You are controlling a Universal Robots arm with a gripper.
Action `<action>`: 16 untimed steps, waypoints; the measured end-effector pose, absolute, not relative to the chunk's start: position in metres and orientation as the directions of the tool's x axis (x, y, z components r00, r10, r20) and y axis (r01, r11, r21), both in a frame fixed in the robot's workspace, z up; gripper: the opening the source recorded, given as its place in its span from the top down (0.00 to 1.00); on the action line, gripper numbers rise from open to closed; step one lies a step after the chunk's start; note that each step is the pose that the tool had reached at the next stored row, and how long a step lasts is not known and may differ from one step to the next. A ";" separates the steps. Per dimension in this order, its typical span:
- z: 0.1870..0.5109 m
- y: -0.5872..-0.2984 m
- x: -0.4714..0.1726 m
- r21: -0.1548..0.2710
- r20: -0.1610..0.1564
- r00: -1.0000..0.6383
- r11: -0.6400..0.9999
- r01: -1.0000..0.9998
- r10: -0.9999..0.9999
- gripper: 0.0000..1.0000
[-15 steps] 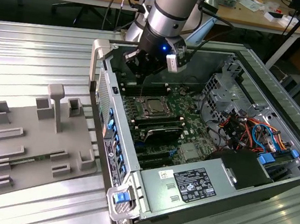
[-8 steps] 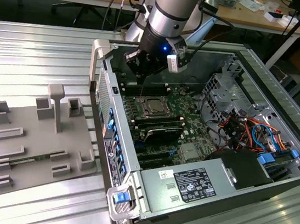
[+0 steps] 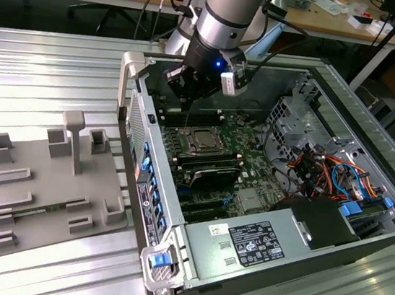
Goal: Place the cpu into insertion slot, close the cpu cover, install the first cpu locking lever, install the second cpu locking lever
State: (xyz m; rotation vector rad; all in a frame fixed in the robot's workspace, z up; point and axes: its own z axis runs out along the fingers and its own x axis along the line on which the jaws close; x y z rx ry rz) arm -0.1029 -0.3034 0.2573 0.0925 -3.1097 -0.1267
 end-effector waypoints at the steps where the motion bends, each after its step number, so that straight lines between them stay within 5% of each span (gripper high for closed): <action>1: 0.257 -0.303 -0.102 0.083 0.025 -0.998 0.995 -0.058 -0.061 0.89; 16: 0.257 -0.303 -0.096 0.084 0.025 -0.998 0.995 -0.059 -0.061 0.89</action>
